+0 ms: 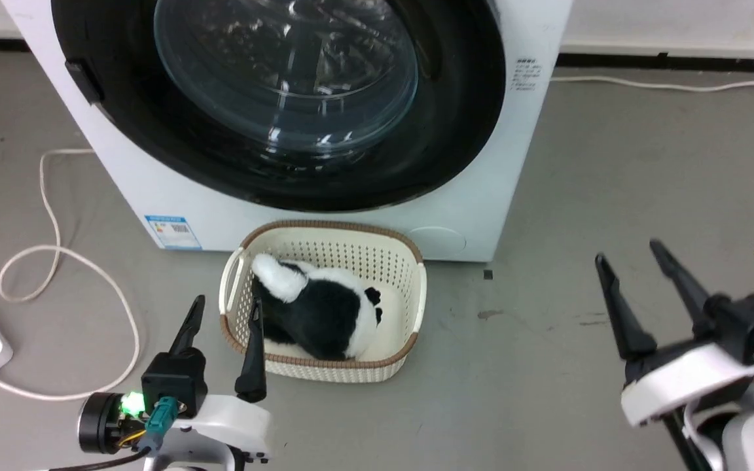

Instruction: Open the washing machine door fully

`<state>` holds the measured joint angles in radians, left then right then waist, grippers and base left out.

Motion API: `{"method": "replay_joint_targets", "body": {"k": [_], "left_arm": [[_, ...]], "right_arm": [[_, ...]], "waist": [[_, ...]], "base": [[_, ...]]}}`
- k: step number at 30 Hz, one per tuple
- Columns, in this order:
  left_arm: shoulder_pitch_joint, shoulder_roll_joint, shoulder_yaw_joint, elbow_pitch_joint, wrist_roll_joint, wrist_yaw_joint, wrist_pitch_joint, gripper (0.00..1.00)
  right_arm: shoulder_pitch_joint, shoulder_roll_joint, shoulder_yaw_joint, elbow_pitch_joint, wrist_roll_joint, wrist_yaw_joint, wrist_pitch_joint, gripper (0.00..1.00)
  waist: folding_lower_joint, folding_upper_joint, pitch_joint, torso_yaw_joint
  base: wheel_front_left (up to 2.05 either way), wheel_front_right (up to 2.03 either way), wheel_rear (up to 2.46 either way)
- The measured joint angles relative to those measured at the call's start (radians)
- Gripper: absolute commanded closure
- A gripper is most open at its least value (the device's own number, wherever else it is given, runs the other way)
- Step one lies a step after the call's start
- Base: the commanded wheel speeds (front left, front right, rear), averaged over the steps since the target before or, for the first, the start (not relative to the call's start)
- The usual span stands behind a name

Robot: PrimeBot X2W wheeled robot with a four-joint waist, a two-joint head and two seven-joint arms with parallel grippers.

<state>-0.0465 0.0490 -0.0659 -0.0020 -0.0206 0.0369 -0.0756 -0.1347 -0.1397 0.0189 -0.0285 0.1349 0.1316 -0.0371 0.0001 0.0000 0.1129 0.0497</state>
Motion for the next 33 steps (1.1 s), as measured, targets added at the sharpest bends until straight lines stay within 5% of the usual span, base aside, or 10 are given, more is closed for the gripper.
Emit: {"method": "replay_joint_targets", "body": {"k": [7, 8, 9, 10, 33], "left_arm": [[-0.016, 0.000, -0.021, -0.002, -0.001, 0.013, -0.015, 0.00], [-0.019, 0.000, -0.022, -0.002, -0.002, 0.014, -0.018, 0.00], [-0.020, 0.000, -0.024, -0.002, -0.003, 0.015, -0.021, 0.00], [-0.020, 0.000, -0.026, -0.002, -0.005, 0.017, -0.024, 0.00], [-0.067, 0.000, -0.088, -0.018, -0.021, 0.052, -0.068, 0.00]], "right_arm": [[-0.095, -0.025, 0.010, 0.006, 0.058, 0.000, 0.018, 0.00], [-0.107, -0.027, 0.011, 0.009, 0.069, 0.000, 0.019, 0.23], [-0.120, -0.028, 0.011, 0.013, 0.079, 0.000, 0.022, 0.91], [-0.132, -0.029, 0.010, 0.017, 0.089, 0.000, 0.027, 1.00], [-0.511, 0.025, -0.158, 0.255, 0.389, 0.000, 0.196, 1.00]], "waist": [[0.0000, 0.0000, 0.033, 0.021], [0.0000, 0.0000, 0.037, 0.024], [0.0000, 0.0000, 0.041, 0.028], [0.0000, 0.0000, 0.044, 0.031], [0.0000, 0.0000, 0.156, 0.109]], "base": [[0.00, 0.00, 0.00], [0.00, 0.00, 0.00], [0.00, 0.00, 0.00], [0.00, 0.00, 0.00], [0.00, 0.00, 0.00]]}}
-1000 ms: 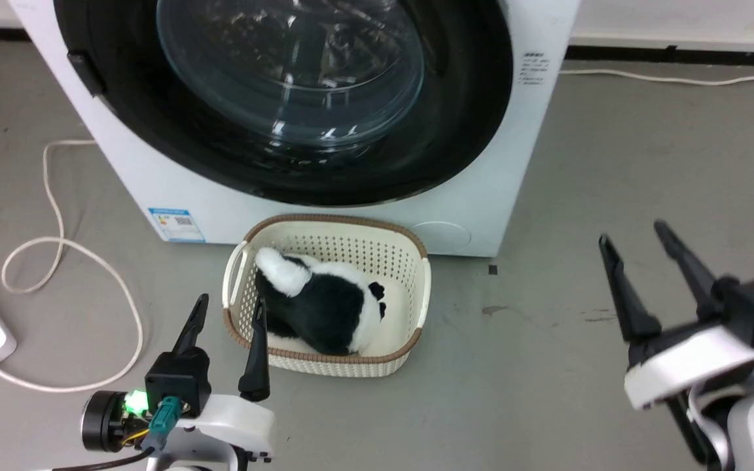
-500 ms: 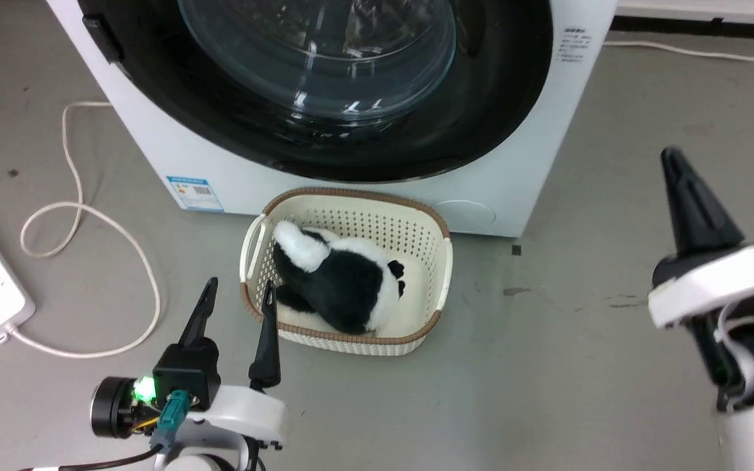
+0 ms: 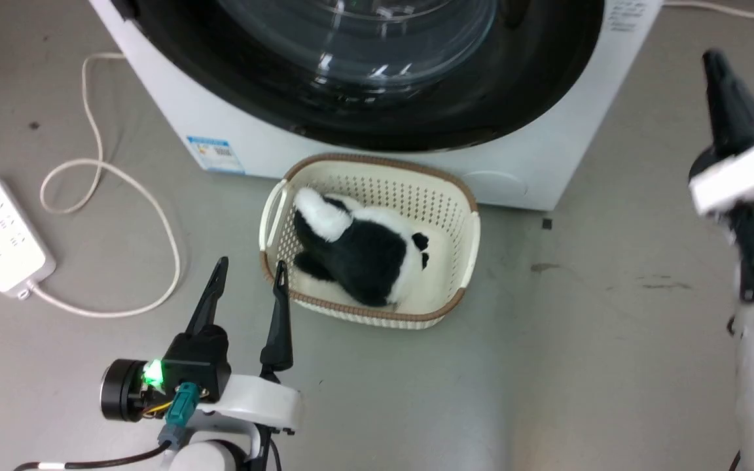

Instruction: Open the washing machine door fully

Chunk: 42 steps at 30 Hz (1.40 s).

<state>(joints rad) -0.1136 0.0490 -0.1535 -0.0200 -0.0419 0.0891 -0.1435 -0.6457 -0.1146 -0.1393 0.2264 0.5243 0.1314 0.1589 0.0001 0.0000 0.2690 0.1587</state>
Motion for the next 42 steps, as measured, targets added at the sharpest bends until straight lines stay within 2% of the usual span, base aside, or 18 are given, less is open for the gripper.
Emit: {"method": "replay_joint_targets", "body": {"k": [18, 34, 42], "left_arm": [[-0.043, 0.000, -0.063, -0.011, -0.025, 0.036, -0.040, 0.00], [-0.077, 0.000, -0.108, -0.017, -0.044, 0.067, -0.070, 0.00], [-0.096, 0.000, -0.124, -0.017, -0.049, 0.080, -0.088, 0.00]], "right_arm": [[-0.428, 0.010, -0.230, 0.432, 0.094, 0.000, 0.252, 1.00], [-0.765, -0.075, -0.398, 0.797, 0.147, -0.001, 0.422, 1.00], [-0.823, -0.121, -0.443, 0.907, 0.176, -0.002, 0.511, 1.00]], "waist": [[0.0000, 0.0000, 0.122, 0.082], [0.0000, 0.0000, 0.204, 0.144], [0.0000, 0.0000, 0.205, 0.163]], "base": [[0.00, 0.00, 0.00], [0.00, 0.00, 0.00], [0.00, 0.00, 0.00]]}}
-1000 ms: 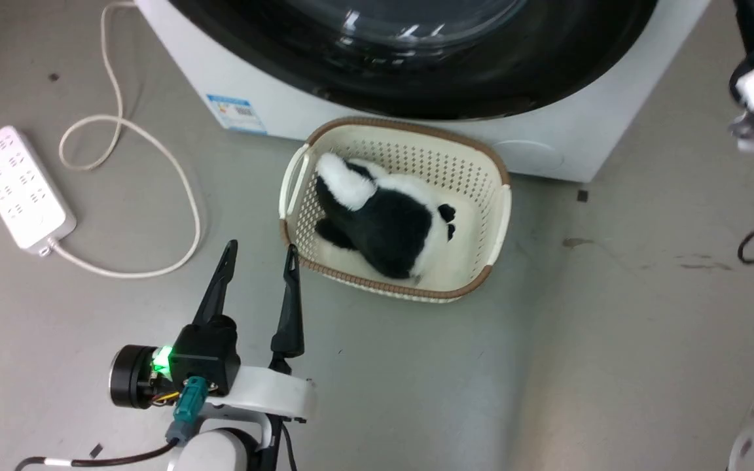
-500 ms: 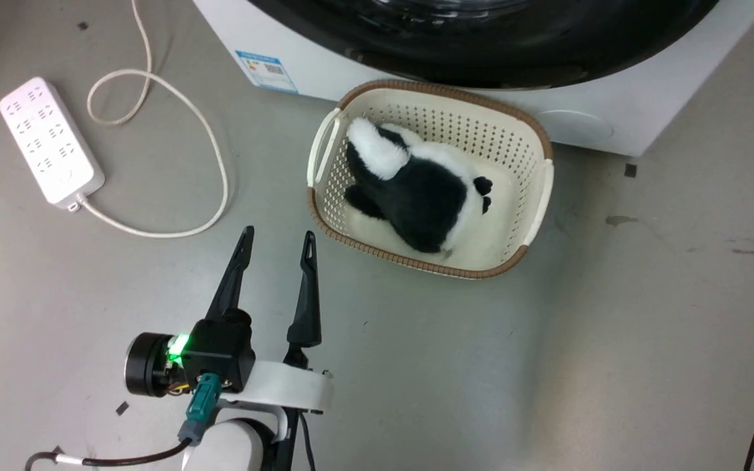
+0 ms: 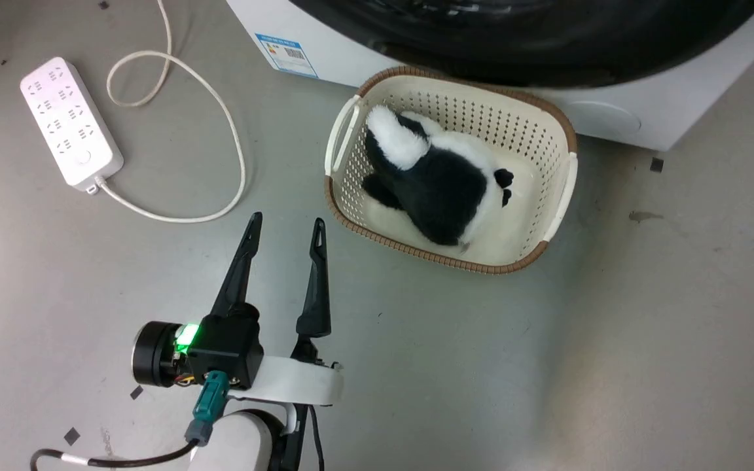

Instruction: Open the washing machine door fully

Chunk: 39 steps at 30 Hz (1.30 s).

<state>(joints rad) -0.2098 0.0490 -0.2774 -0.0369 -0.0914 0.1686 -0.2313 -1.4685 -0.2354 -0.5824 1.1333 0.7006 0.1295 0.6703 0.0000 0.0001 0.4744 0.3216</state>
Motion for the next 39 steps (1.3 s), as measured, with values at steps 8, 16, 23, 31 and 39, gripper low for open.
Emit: {"method": "replay_joint_targets", "body": {"k": [8, 16, 23, 31, 39], "left_arm": [[0.003, 0.000, 0.001, 0.011, 0.004, 0.004, -0.017, 0.00], [0.050, 0.002, 0.020, 0.032, 0.020, -0.015, -0.025, 0.00], [0.091, 0.005, 0.042, 0.043, 0.029, -0.033, -0.025, 0.00], [0.129, 0.009, 0.053, 0.065, 0.036, -0.060, -0.025, 0.00], [0.150, 0.010, 0.052, 0.084, 0.037, -0.078, -0.025, 0.00]], "right_arm": [[0.038, 0.008, -0.044, 0.069, 0.073, 0.000, 0.101, 1.00], [0.235, 0.088, -0.059, 0.024, 0.150, 0.000, 0.200, 1.00], [0.410, 0.171, -0.036, -0.089, 0.205, 0.000, 0.284, 1.00], [0.530, 0.175, 0.152, -0.124, 0.430, 0.000, 0.372, 1.00], [0.676, 0.177, 0.551, -0.215, 0.809, 0.000, 0.316, 1.00]], "waist": [[0.0000, 0.0000, -0.066, -0.002], [-0.0002, 0.0000, -0.178, -0.016], [-0.0003, 0.0000, -0.274, -0.032], [-0.0002, 0.0000, -0.346, -0.039], [-0.0001, 0.0000, -0.372, -0.037]], "base": [[0.00, 0.00, 0.00], [0.00, 0.00, 0.00], [0.00, 0.00, 0.00], [0.00, 0.00, 0.00], [0.00, 0.00, 0.00]]}}
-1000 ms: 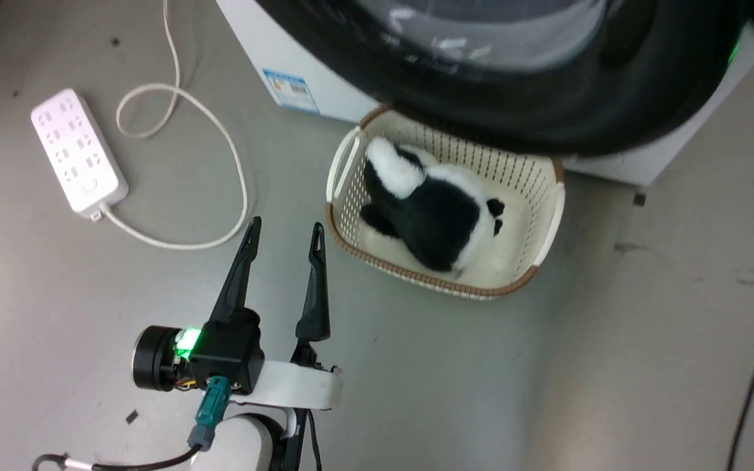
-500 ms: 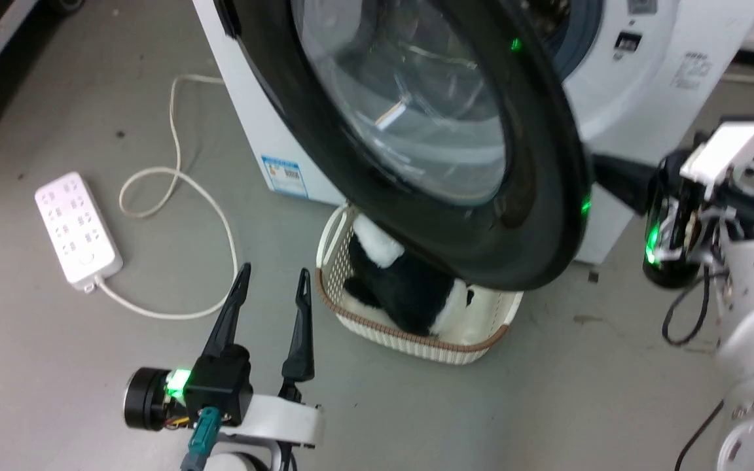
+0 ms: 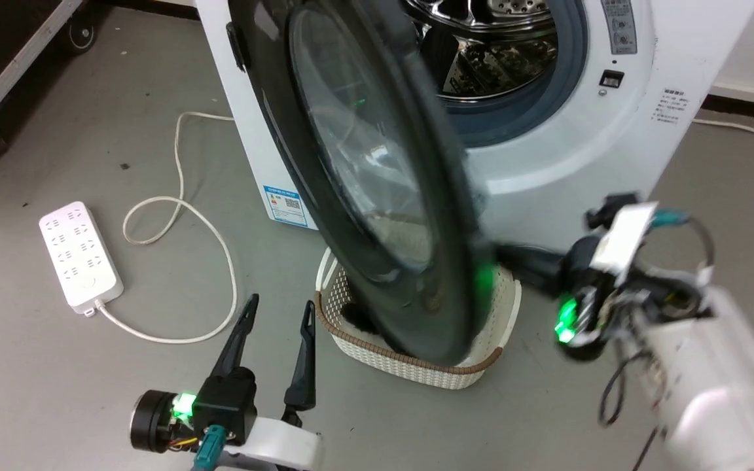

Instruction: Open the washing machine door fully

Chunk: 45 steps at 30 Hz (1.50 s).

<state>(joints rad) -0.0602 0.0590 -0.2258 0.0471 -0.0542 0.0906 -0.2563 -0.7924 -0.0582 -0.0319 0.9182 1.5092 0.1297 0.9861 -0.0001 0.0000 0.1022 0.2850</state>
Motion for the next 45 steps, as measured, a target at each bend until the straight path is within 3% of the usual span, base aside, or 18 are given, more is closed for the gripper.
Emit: {"method": "replay_joint_targets", "body": {"k": [7, 14, 15, 16, 21, 22, 23, 26, 30, 33, 37, 41, 45], "left_arm": [[0.015, 0.000, -0.002, 0.006, 0.003, -0.011, 0.000, 0.00], [0.019, -0.001, 0.012, 0.005, 0.003, -0.012, 0.000, 0.00], [0.020, 0.000, 0.016, 0.005, 0.003, -0.012, 0.000, 0.00], [0.021, 0.000, 0.019, 0.005, 0.003, -0.012, 0.000, 0.00], [0.038, 0.007, 0.046, 0.000, 0.002, -0.011, 0.000, 0.00], [0.041, 0.009, 0.049, -0.001, 0.001, -0.012, 0.000, 0.00], [0.042, 0.013, 0.063, -0.007, -0.001, -0.012, 0.000, 0.00], [0.049, 0.016, 0.081, -0.012, -0.002, -0.012, 0.000, 0.00], [0.069, 0.019, 0.100, -0.015, -0.003, -0.014, 0.000, 0.00], [0.086, 0.020, 0.113, -0.020, -0.004, -0.015, 0.000, 0.00], [0.102, 0.021, 0.124, -0.030, -0.004, -0.016, 0.000, 0.00], [0.107, 0.020, 0.120, -0.037, -0.003, -0.024, 0.000, 0.00], [0.119, 0.019, 0.113, -0.033, -0.002, -0.033, 0.000, 0.00]], "right_arm": [[0.139, 0.004, 0.314, -0.148, 0.225, 0.000, -0.167, 1.00], [0.152, 0.005, 0.418, -0.190, 0.285, 0.000, -0.285, 1.00], [0.152, 0.001, 0.421, -0.196, 0.279, 0.000, -0.308, 0.59], [0.152, -0.003, 0.421, -0.202, 0.275, 0.000, -0.329, 0.00], [0.156, -0.069, 0.401, -0.301, 0.210, 0.000, -0.488, 0.00], [0.161, -0.092, 0.394, -0.334, 0.176, 0.000, -0.539, 0.00], [0.200, -0.170, 0.390, -0.461, 0.032, 0.000, -0.706, 0.00], [0.259, -0.249, 0.397, -0.584, -0.157, 0.000, -0.886, 0.00], [0.347, -0.337, 0.394, -0.672, -0.426, 0.000, -1.095, 0.00], [0.424, -0.367, 0.346, -0.693, -0.639, 0.000, -1.192, 0.00], [0.555, -0.329, 0.205, -0.740, -0.924, 0.000, -1.227, 0.00], [0.703, -0.203, 0.056, -0.812, -1.160, 0.000, -1.234, 0.00], [0.817, -0.084, -0.014, -0.885, -1.313, 0.000, -1.234, 0.00]], "waist": [[0.0000, 0.0000, -0.002, 0.007], [0.0001, 0.0000, 0.002, 0.005], [0.0002, 0.0000, 0.000, 0.002], [0.0002, 0.0000, -0.003, -0.001], [0.0001, 0.0000, -0.024, -0.028], [0.0001, 0.0000, -0.029, -0.035], [0.0001, 0.0000, -0.045, -0.059], [0.0001, 0.0000, -0.064, -0.086], [0.0000, 0.0000, -0.090, -0.125], [0.0000, 0.0000, -0.107, -0.155], [0.0000, 0.0000, -0.119, -0.192], [0.0000, 0.0000, -0.119, -0.215], [0.0000, 0.0000, -0.113, -0.224]], "base": [[0.00, 0.00, 0.00], [0.00, 0.00, 0.00], [0.00, 0.00, 0.00], [0.00, 0.00, 0.00], [0.00, 0.00, 0.00], [0.00, 0.00, 0.00], [0.00, 0.00, 0.00], [0.00, 0.00, 0.00], [0.00, 0.00, 0.00], [0.00, 0.00, 0.00], [0.00, 0.00, 0.00], [0.00, 0.00, 0.00], [0.00, 0.00, 0.00]]}}
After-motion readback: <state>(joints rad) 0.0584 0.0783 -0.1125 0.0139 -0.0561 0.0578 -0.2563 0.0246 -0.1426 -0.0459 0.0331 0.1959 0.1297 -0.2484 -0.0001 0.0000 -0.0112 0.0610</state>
